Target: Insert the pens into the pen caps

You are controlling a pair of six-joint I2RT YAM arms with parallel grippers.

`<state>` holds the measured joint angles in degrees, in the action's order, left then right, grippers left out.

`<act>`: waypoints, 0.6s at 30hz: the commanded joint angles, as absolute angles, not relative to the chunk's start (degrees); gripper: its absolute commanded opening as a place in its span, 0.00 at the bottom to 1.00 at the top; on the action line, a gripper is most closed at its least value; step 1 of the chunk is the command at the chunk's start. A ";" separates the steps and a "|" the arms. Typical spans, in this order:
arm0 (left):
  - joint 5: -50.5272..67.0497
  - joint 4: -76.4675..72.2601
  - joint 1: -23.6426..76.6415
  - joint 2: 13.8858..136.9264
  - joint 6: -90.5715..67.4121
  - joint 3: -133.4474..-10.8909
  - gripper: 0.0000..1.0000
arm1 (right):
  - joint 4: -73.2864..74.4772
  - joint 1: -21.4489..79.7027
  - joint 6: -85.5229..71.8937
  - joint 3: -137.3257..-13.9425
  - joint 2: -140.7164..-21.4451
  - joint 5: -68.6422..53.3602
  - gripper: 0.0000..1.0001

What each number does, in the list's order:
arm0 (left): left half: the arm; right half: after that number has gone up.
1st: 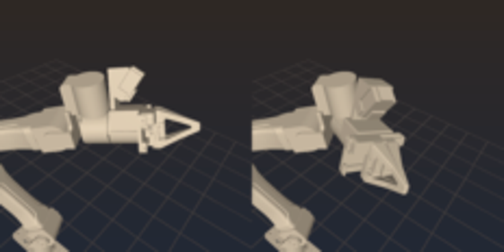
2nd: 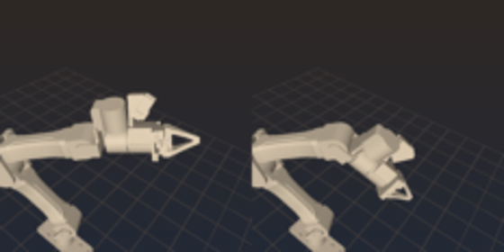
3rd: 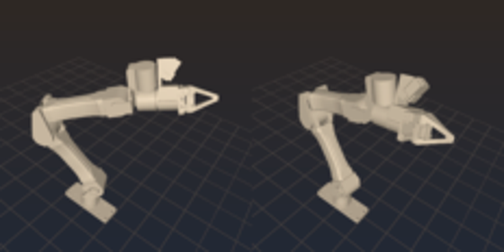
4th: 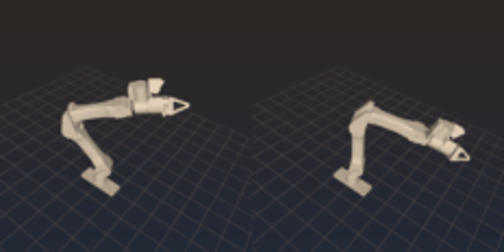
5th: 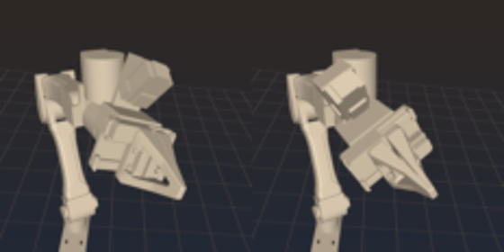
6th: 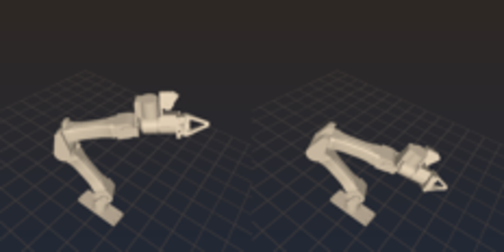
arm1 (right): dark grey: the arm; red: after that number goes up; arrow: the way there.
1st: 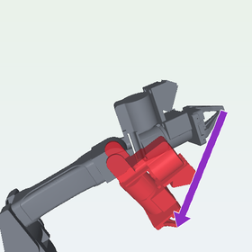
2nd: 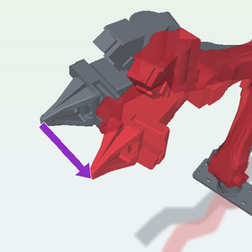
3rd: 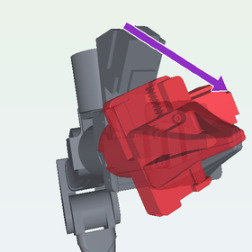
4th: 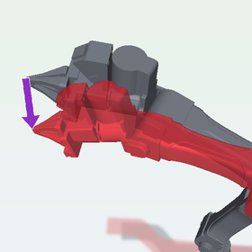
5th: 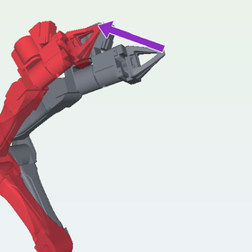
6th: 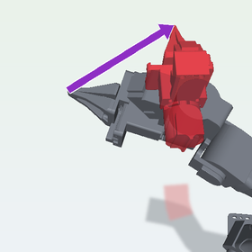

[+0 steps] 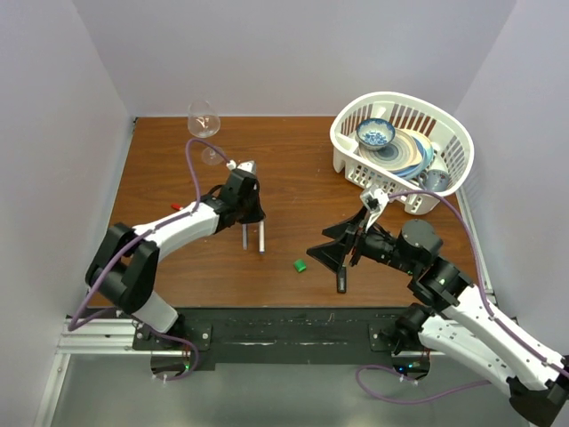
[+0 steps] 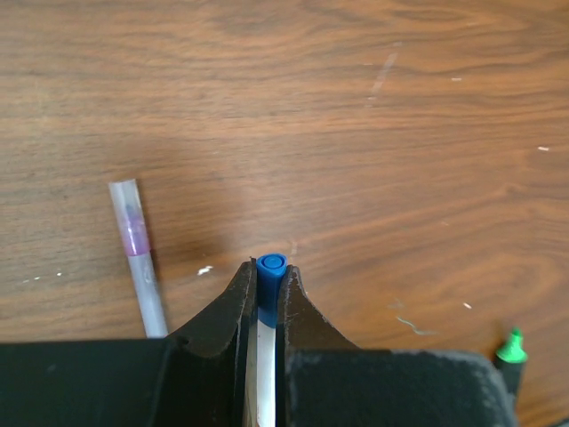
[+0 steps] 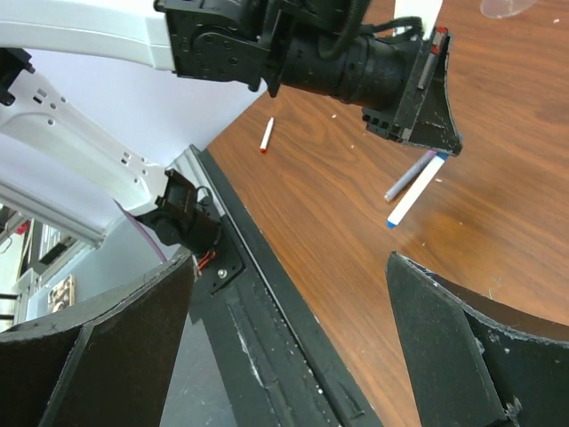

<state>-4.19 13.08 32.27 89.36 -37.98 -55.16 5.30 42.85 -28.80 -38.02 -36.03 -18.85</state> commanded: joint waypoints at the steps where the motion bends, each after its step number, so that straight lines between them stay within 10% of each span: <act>1: -7.91 13.45 32.17 92.54 -39.55 -58.36 0.00 | 4.83 42.98 -29.36 -39.64 -36.74 -17.05 0.93; 18: -9.31 15.20 32.17 99.05 -41.40 -59.59 0.25 | 4.04 42.98 -29.44 -39.46 -38.76 -16.52 0.93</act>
<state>-7.38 15.03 32.27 98.87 -40.51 -57.06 5.54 42.85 -28.97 -38.02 -38.87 -18.28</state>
